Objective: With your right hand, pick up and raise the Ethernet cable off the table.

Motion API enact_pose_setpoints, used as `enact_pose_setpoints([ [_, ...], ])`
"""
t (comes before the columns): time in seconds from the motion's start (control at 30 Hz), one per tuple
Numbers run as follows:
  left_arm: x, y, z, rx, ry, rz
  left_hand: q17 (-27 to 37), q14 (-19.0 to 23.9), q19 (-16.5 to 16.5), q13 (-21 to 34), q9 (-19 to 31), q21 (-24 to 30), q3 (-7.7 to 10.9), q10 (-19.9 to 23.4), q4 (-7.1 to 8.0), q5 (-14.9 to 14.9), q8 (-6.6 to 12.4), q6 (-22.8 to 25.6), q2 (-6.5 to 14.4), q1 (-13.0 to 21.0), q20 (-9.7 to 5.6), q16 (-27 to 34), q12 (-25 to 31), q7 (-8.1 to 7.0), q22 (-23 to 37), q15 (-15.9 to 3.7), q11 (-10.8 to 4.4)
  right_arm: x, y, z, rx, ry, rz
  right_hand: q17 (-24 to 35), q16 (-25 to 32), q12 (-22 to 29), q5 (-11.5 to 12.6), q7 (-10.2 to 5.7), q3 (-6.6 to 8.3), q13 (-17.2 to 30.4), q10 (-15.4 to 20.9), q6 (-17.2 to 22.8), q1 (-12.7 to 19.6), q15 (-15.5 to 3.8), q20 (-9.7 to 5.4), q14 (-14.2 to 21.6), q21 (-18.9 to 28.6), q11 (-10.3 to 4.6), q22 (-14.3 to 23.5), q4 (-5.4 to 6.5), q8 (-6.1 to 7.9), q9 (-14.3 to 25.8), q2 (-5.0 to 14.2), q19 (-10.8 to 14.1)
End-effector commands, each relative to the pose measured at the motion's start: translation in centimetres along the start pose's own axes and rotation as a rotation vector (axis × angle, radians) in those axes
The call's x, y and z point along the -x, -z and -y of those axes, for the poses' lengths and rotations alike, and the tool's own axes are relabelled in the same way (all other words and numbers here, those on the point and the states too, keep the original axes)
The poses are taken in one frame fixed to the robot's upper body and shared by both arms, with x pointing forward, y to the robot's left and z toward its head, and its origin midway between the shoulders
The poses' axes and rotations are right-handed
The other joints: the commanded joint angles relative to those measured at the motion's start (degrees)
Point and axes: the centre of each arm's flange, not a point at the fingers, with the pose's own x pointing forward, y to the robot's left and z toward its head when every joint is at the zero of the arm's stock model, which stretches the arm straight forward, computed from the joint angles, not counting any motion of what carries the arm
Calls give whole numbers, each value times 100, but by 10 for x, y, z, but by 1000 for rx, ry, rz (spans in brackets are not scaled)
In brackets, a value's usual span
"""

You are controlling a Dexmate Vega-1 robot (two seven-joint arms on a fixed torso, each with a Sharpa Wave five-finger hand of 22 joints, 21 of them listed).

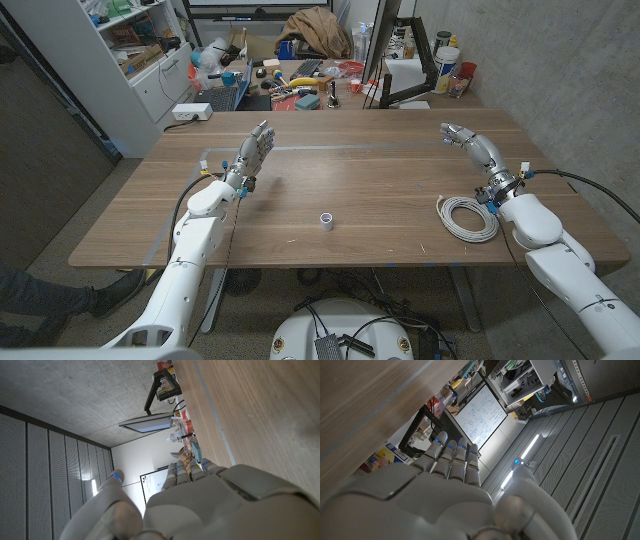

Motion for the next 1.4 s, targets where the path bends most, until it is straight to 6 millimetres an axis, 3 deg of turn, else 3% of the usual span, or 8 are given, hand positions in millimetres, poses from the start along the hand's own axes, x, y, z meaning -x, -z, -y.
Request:
enact_pose_setpoints([
  [0.03, 1, -2, 7, -7, 4, -4, 33, -17, -27, 31, 11, -20, -35, -5, 9, -13, 9, 39, -7, 50, -226, 31, 16, 10, 6, 5, 18, 7, -4, 5, 52, -32, 39, 26, 16, 48, 33, -11, -28, 16, 80, 45, 11, 6, -75, 41, -15, -8, 10, 9, 40, 7, -56, 58],
  [0.97, 8, -8, 16, -32, 7, -5, 35, -8, -28, 32, 11, -28, -68, -9, 11, -37, 9, 48, 11, 65, -198, 34, 14, 7, 8, -2, 17, 38, -3, 21, 173, -8, 51, 19, 1, 65, 135, -95, -102, 20, 188, 160, 40, -90, -118, 140, -121, -66, 8, -60, 48, 7, -235, 197],
  [1.4, 10, -12, 9, -57, 4, -4, 35, 6, -20, 32, 11, -28, -82, 13, 11, -45, 12, 61, 19, 74, -197, 39, 22, 4, 9, -8, -13, 54, -9, 23, 239, 20, 58, 21, -4, 72, 179, -114, -123, 21, 234, 178, 31, -102, -143, 169, -158, -101, 9, -60, 42, 8, -264, 247],
])
